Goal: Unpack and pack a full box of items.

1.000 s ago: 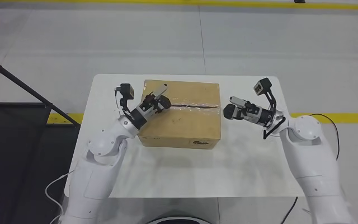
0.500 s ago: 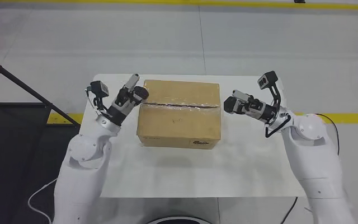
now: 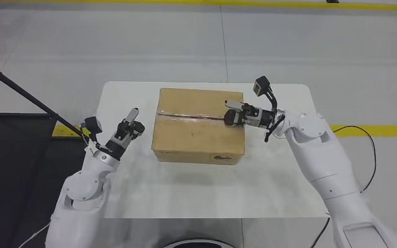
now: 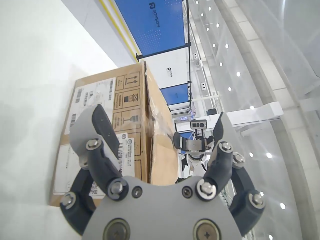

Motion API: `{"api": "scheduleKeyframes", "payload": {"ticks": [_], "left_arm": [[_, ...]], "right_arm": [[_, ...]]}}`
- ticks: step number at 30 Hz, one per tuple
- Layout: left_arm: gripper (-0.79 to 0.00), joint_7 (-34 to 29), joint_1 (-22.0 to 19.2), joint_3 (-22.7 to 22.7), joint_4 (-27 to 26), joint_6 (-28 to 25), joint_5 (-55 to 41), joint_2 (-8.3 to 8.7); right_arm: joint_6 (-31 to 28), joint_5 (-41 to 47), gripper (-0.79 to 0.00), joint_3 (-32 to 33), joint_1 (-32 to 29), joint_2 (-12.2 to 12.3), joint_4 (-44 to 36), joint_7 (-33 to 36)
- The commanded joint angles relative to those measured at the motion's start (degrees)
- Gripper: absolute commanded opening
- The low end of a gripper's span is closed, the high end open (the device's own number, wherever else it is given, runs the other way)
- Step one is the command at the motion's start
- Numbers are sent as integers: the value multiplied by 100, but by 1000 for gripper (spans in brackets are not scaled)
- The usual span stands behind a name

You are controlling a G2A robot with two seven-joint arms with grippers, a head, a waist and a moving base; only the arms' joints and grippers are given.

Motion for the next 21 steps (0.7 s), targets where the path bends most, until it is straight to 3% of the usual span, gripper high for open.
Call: {"api": "scheduleKeyframes", "payload": {"ticks": [1, 21], "left_arm": [[0, -18, -15, 88, 59, -25, -93, -5], [0, 14, -184, 657, 279, -221, -378, -17]], "right_arm": [[-28, 40, 0, -138, 84, -57, 78, -10], [-208, 660, 0, -1633, 1095, -998, 1193, -567]]}}
